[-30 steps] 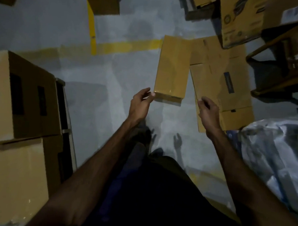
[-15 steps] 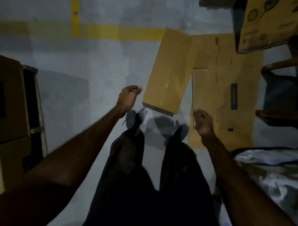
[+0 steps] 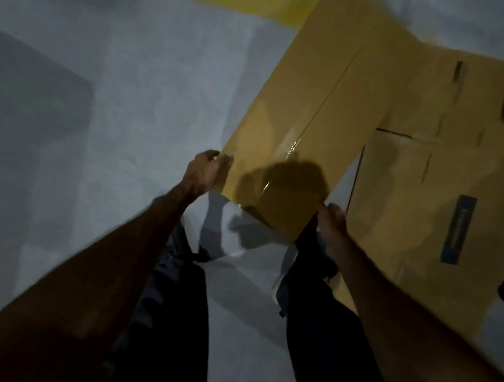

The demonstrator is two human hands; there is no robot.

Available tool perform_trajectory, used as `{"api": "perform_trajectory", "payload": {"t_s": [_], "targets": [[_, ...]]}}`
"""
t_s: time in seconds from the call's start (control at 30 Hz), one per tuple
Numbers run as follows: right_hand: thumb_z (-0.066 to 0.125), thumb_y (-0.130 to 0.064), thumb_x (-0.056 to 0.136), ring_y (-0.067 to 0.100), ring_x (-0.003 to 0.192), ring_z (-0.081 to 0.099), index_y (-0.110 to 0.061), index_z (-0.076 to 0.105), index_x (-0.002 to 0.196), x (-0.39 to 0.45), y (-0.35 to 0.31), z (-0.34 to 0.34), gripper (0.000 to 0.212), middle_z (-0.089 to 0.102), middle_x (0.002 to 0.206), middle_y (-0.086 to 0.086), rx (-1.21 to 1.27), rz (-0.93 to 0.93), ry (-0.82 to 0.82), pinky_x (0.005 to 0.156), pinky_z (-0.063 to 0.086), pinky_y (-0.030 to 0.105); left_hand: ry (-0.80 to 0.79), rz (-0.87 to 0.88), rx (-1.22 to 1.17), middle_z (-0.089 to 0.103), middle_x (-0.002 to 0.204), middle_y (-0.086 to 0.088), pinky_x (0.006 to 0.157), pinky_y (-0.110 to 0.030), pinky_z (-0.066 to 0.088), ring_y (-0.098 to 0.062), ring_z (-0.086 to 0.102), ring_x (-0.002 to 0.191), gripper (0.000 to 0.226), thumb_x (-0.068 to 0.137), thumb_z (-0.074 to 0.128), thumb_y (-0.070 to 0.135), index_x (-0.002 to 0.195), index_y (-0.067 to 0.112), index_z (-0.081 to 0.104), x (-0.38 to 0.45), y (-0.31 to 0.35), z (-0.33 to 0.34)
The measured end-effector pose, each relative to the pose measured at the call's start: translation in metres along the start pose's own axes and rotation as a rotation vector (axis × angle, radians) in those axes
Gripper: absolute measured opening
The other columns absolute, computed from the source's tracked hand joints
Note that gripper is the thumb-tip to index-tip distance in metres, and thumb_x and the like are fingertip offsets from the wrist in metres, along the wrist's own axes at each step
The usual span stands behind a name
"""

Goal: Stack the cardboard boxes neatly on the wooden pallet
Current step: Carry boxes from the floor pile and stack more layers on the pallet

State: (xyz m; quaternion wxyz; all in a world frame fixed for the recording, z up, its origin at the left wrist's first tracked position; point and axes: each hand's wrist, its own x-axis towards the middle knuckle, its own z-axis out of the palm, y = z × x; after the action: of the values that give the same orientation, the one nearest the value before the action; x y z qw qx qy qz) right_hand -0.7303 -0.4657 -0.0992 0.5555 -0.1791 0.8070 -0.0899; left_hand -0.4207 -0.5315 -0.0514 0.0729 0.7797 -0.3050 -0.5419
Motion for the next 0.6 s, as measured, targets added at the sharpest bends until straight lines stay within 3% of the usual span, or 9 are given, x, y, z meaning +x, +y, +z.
{"api": "perform_trajectory", "payload": {"t_s": [0.03,0.13,0.2,0.3,0.4,0.43,0.53,0.6], "targets": [[0.056,-0.066,0.098,0.021,0.093,0.057,-0.028,0.058,0.123,0.003,0.005,0.007,0.045,0.056,0.104,-0.006,0.024,0.008,-0.049,0.090,0.050,0.042,-0.001,-0.006,-0.025,0.068,0.134,-0.004,0.092,-0.032,0.045,-0.026,0.064,0.117,0.063,0.097,0.062,0.062,0.141,0.018,0.065,0.005,-0.010,0.009],[0.055,-0.054,0.104,0.036,0.122,0.061,-0.019,0.055,0.146,0.001,0.007,0.022,0.055,0.063,0.138,0.011,0.137,-0.038,-0.109,0.106,0.051,0.057,0.015,-0.008,-0.153,0.072,0.125,0.002,0.094,-0.039,0.054,-0.022,0.068,0.109,0.055,0.096,0.065,0.061,0.135,0.022,0.068,0.011,-0.027,0.021],[0.055,-0.048,0.106,0.035,0.120,0.063,-0.021,0.052,0.152,-0.015,0.005,0.021,0.053,0.064,0.138,0.011,0.166,-0.081,-0.091,0.104,0.053,0.056,0.057,-0.015,-0.264,0.076,0.111,0.003,0.094,-0.044,0.060,-0.021,0.073,0.100,0.043,0.096,0.068,0.055,0.126,0.023,0.074,0.003,-0.020,0.017],[0.061,-0.045,0.104,0.028,0.119,0.066,-0.025,0.052,0.153,-0.058,-0.018,0.005,0.054,0.068,0.134,0.001,0.295,-0.122,-0.071,0.100,0.056,0.050,0.119,0.008,-0.344,0.078,0.096,0.007,0.080,-0.037,0.062,-0.020,0.075,0.090,0.032,0.102,0.066,0.037,0.124,0.016,0.075,-0.029,0.015,0.000],[0.075,-0.064,0.086,0.027,0.128,0.063,-0.023,0.049,0.155,-0.103,-0.055,-0.026,0.084,0.066,0.140,0.000,0.411,-0.076,-0.041,0.093,0.056,0.041,0.102,0.053,-0.388,0.079,0.092,0.011,0.074,-0.027,0.059,-0.013,0.075,0.088,0.030,0.100,0.069,0.033,0.122,0.014,0.078,-0.082,0.064,-0.027],[0.074,-0.064,0.087,0.026,0.129,0.063,-0.024,0.045,0.158,-0.122,-0.069,-0.037,0.086,0.064,0.144,0.001,0.420,-0.086,-0.067,0.092,0.057,0.040,0.100,0.067,-0.393,0.080,0.093,0.006,0.068,-0.025,0.057,-0.011,0.075,0.083,0.033,0.100,0.069,0.034,0.123,0.011,0.078,-0.100,0.080,-0.039],[0.066,-0.042,0.100,0.029,0.126,0.066,-0.019,0.046,0.155,-0.191,-0.118,-0.071,0.063,0.063,0.144,0.008,0.398,-0.164,-0.088,0.091,0.058,0.043,0.117,0.099,-0.412,0.072,0.098,-0.005,0.047,-0.022,0.047,-0.005,0.067,0.056,0.041,0.099,0.070,0.036,0.119,0.001,0.076,-0.164,0.134,-0.080],[0.076,-0.050,0.090,0.030,0.124,0.067,-0.021,0.050,0.152,-0.237,-0.150,-0.087,0.074,0.066,0.140,0.005,0.422,-0.213,-0.083,0.098,0.058,0.051,0.111,0.077,-0.429,0.076,0.083,-0.003,0.045,-0.017,0.043,-0.004,0.060,0.050,0.035,0.096,0.072,0.039,0.106,0.006,0.080,-0.206,0.161,-0.109]]}}
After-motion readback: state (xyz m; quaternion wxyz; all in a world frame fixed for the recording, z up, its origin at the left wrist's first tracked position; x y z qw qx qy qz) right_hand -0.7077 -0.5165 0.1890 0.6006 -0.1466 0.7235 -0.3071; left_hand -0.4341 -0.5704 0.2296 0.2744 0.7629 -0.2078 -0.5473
